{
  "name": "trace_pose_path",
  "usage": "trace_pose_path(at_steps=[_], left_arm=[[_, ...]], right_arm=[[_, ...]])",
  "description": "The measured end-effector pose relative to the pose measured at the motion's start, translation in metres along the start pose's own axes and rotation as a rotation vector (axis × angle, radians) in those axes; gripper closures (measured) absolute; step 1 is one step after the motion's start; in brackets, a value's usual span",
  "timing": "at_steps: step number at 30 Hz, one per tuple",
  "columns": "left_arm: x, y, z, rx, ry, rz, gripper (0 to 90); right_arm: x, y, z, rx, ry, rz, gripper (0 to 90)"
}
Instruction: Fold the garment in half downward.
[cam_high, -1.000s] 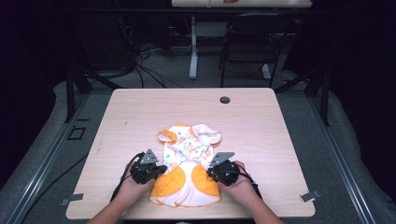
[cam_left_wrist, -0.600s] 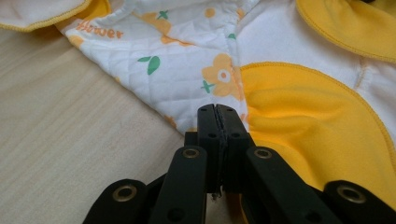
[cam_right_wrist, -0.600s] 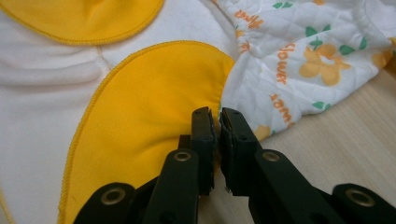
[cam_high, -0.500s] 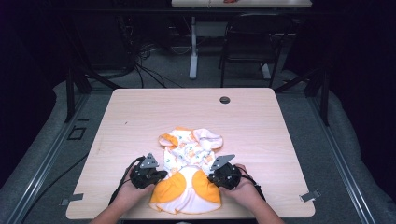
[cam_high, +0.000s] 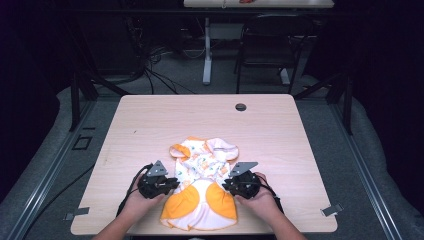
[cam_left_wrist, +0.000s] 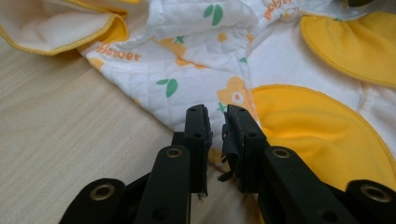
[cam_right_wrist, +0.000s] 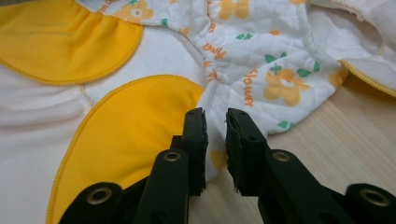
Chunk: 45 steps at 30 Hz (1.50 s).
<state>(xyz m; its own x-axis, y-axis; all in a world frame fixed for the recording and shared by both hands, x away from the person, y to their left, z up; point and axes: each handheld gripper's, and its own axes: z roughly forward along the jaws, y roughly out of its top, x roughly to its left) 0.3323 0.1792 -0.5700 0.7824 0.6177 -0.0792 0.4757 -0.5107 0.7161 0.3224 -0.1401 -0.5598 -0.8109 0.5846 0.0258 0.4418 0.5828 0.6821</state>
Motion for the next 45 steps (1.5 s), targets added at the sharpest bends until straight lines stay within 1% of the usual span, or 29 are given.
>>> trace_pose_path(at_steps=[4, 5, 6, 7, 8, 10, 11, 13, 15, 17, 18, 19, 20, 21, 22, 24, 25, 26, 28, 30, 31, 32, 35, 36, 39, 40, 43, 44, 45], left_arm=[[0.004, 0.002, 0.001, -0.001, 0.004, 0.000, 74.4], [0.006, 0.003, 0.001, -0.001, 0.002, -0.011, 71.2], [0.008, 0.005, 0.001, 0.003, -0.007, -0.018, 71.2], [0.012, 0.009, 0.000, 0.002, -0.004, -0.022, 67.4], [0.012, 0.009, 0.000, 0.002, -0.004, -0.022, 66.2], [0.016, 0.012, 0.000, -0.012, -0.017, -0.040, 65.1], [0.020, 0.017, 0.001, -0.002, -0.012, -0.044, 63.4], [0.022, 0.020, 0.001, 0.005, -0.014, -0.042, 63.0], [0.030, 0.027, 0.003, 0.001, -0.037, -0.067, 61.3], [0.036, 0.032, 0.004, -0.010, -0.026, -0.093, 61.1], [0.040, 0.035, 0.003, -0.001, -0.023, -0.094, 61.1], [0.040, 0.035, 0.003, -0.001, -0.023, -0.094, 61.1], [0.045, 0.041, 0.003, -0.003, -0.003, -0.102, 61.1], [0.045, 0.041, 0.003, -0.003, -0.003, -0.102, 61.1], [0.050, 0.048, 0.002, 0.009, 0.000, -0.107, 61.1], [0.054, 0.055, 0.001, 0.004, 0.016, -0.096, 61.1], [0.054, 0.055, 0.001, 0.004, 0.016, -0.096, 61.1], [0.057, 0.061, 0.002, 0.008, 0.025, -0.094, 61.1], [0.059, 0.064, 0.002, 0.011, 0.030, -0.097, 61.1], [0.063, 0.073, 0.006, 0.030, 0.056, -0.065, 61.4], [0.063, 0.073, 0.006, 0.030, 0.056, -0.065, 61.7], [0.066, 0.079, 0.011, 0.039, 0.064, -0.049, 62.1], [0.070, 0.085, 0.015, 0.044, 0.059, -0.048, 63.4], [0.074, 0.090, 0.018, 0.041, 0.061, -0.041, 63.8], [0.078, 0.095, 0.023, 0.043, 0.057, -0.049, 63.9], [0.080, 0.099, 0.026, 0.045, 0.058, -0.035, 63.9], [0.082, 0.102, 0.031, 0.043, 0.050, -0.040, 64.5], [0.084, 0.105, 0.036, 0.057, 0.049, -0.027, 64.9], [0.085, 0.106, 0.039, 0.058, 0.053, -0.023, 65.0]], right_arm=[[-0.004, 0.002, 0.001, -0.005, 0.000, 0.015, 74.4], [-0.008, 0.006, 0.002, 0.009, -0.008, 0.013, 70.9], [-0.008, 0.006, 0.002, 0.009, -0.008, 0.013, 70.9], [-0.013, 0.009, 0.002, 0.012, 0.006, 0.037, 68.6], [-0.013, 0.009, 0.002, 0.012, 0.006, 0.037, 68.6], [-0.018, 0.012, 0.001, 0.013, 0.011, 0.058, 65.7], [-0.023, 0.016, 0.001, 0.032, 0.012, 0.060, 65.3], [-0.024, 0.018, 0.001, 0.042, 0.012, 0.064, 65.0], [-0.030, 0.026, 0.001, 0.053, 0.019, 0.067, 64.1], [-0.033, 0.033, 0.001, 0.052, 0.020, 0.070, 64.4], [-0.034, 0.036, 0.001, 0.053, 0.020, 0.075, 64.5], [-0.036, 0.040, 0.001, 0.060, 0.025, 0.069, 64.5], [-0.037, 0.043, 0.001, 0.066, 0.020, 0.067, 64.5], [-0.037, 0.043, 0.001, 0.066, 0.020, 0.067, 64.5], [-0.039, 0.050, 0.002, 0.079, 0.007, 0.050, 64.0], [-0.041, 0.058, 0.002, 0.080, -0.006, 0.030, 64.0], [-0.041, 0.058, 0.002, 0.080, -0.006, 0.030, 64.0], [-0.046, 0.067, 0.003, 0.084, -0.004, 0.032, 64.4], [-0.047, 0.069, 0.004, 0.080, -0.007, 0.032, 64.5], [-0.054, 0.081, 0.010, 0.099, -0.019, 0.019, 64.9], [-0.054, 0.081, 0.010, 0.099, -0.019, 0.019, 64.9], [-0.058, 0.088, 0.013, 0.112, -0.037, 0.002, 64.8], [-0.063, 0.094, 0.017, 0.110, -0.024, 0.002, 65.9], [-0.069, 0.100, 0.021, 0.124, -0.024, -0.011, 66.7], [-0.074, 0.104, 0.026, 0.131, -0.023, 0.002, 67.4], [-0.080, 0.108, 0.031, 0.150, -0.020, 0.009, 67.5], [-0.086, 0.110, 0.035, 0.152, -0.019, 0.016, 68.4], [-0.092, 0.112, 0.040, 0.167, -0.025, 0.033, 69.1], [-0.093, 0.112, 0.042, 0.159, -0.037, 0.038, 69.5]])
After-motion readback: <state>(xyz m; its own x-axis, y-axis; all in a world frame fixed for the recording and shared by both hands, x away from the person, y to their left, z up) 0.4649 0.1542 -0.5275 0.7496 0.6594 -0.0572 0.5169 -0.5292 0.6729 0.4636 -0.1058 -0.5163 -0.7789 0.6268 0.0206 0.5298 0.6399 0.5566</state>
